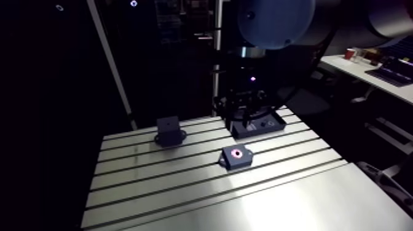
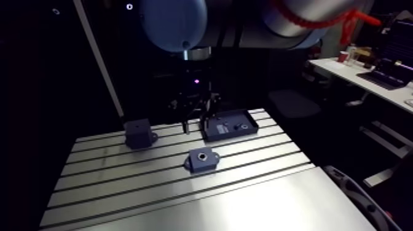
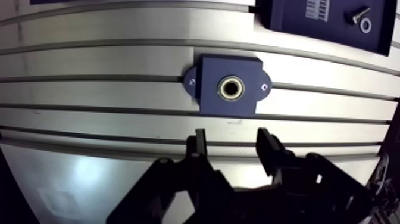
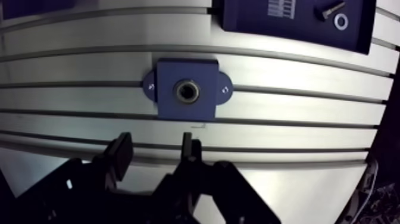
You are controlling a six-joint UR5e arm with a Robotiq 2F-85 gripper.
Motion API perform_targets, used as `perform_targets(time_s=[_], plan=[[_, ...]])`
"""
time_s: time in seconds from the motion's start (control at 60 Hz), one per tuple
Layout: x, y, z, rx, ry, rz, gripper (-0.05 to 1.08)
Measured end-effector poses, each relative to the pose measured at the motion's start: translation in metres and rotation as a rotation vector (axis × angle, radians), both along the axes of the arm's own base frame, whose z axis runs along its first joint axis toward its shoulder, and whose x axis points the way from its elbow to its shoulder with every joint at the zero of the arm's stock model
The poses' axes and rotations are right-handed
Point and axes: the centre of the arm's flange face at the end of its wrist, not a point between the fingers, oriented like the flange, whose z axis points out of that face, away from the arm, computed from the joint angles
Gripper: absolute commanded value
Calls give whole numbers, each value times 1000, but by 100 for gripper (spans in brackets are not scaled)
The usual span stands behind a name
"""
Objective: Pick up the bearing and press it into the housing until flush.
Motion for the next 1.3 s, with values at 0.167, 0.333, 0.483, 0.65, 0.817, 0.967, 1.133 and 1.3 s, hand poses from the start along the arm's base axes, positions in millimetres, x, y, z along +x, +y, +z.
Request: perform_targets(time_s=[0.167, 0.333, 0.483, 0.65, 0.817, 0.967, 1.133, 1.3], plan=[[-6, -4, 30, 6, 10, -14, 0], [-13, -13, 61, 11, 19, -20, 0], [-18, -23, 88, 14, 22, -24, 0], [-22, -32, 117, 18, 27, -28, 0], [-20, -45, 147, 24, 45, -25, 0], [-12, -55, 167, 28, 62, -27, 0], [-4, -61, 179, 32, 70, -29, 0], [-2, -62, 180, 32, 71, -29, 0]])
